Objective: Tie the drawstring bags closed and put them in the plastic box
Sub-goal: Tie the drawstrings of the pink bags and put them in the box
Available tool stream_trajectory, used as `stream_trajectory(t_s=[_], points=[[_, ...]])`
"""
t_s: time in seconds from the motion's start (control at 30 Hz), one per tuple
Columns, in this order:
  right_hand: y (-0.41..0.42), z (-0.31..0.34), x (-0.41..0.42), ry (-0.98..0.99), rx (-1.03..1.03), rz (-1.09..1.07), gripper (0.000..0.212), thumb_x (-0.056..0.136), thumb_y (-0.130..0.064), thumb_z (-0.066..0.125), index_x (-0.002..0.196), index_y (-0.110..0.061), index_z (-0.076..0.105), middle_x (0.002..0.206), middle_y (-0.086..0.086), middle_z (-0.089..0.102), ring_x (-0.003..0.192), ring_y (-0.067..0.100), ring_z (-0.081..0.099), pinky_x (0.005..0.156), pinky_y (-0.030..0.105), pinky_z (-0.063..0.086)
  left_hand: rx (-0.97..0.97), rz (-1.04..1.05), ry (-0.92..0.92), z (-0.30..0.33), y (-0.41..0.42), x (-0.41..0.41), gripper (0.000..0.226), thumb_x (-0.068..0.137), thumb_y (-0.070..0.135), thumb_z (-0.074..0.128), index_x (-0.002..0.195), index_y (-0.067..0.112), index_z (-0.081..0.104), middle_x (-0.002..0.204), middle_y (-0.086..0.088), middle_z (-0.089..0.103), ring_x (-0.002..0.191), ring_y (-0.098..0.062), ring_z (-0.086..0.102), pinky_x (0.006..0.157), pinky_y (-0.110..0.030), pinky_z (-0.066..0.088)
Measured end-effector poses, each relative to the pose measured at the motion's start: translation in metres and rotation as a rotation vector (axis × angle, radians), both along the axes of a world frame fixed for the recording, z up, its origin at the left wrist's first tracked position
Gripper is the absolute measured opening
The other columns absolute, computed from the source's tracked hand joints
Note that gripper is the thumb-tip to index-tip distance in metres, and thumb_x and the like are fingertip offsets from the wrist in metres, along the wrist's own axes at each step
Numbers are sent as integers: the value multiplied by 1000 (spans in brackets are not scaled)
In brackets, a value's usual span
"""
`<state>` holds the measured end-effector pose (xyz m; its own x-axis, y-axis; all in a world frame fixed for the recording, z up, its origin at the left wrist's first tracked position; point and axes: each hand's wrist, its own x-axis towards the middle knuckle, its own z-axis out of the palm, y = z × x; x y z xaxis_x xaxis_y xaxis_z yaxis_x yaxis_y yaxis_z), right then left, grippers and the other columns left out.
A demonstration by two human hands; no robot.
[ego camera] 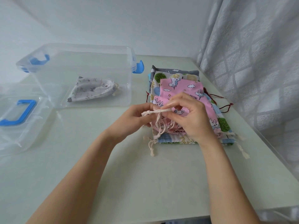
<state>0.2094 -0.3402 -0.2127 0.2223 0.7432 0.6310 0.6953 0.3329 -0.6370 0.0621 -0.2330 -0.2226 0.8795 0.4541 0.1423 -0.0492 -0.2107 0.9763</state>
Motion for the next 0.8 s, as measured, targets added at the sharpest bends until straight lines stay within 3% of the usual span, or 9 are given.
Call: stream_trajectory(t_s=[0.1,0.23,0.33,0.37,0.47,0.57,0.67,0.8], points=[[-1,1,0,34,-3,11,14,76,-16,73,90,-13,73,83,-4,63,75,8,57,69,16,42,38,32,-58,1,0,1,8,88,4,52,90,10,56,84,-15,61,75,-13,56,72,-20,47],[-3,3,0,185,2,-44,18,81,-5,68,95,-15,71,78,-16,67,63,-2,57,61,10,43,-54,238,-216,5,-3,7,16,96,4,45,83,12,51,68,11,62,67,-3,58,73,-16,48],[-4,3,4,291,7,-122,19,81,-4,68,87,-21,70,68,-21,66,61,0,56,59,10,45,-189,389,-240,9,2,3,19,96,7,45,79,14,50,58,7,48,53,-6,52,76,-26,55],[-3,2,6,315,-3,-148,19,81,-8,69,84,-27,70,67,-21,66,62,4,54,60,13,45,-213,414,-223,11,4,1,19,95,7,45,77,13,50,55,7,41,49,-6,44,71,-26,55],[-3,3,7,392,-13,-176,18,82,-12,68,78,-30,68,69,-19,67,68,4,57,66,17,47,-191,472,-161,12,6,-2,21,92,8,46,73,13,50,49,10,27,44,-7,25,44,-18,33],[-4,3,8,494,18,-190,16,84,-13,67,74,-25,67,69,-19,68,70,-4,59,70,11,46,-161,451,-142,10,5,-3,23,90,18,57,68,15,49,49,10,22,46,-10,15,43,-18,16],[-7,4,12,573,35,-261,12,84,-23,67,72,-20,67,61,-14,62,63,-4,53,65,9,42,-106,497,-136,8,10,-5,24,86,24,63,66,15,52,47,13,22,43,-7,15,40,-16,16],[-8,-1,21,561,29,-405,21,85,-29,67,70,-15,65,64,-5,58,63,3,49,67,19,41,-44,678,-157,2,20,-6,26,88,20,62,64,15,52,39,14,23,40,-4,18,40,-16,17]])
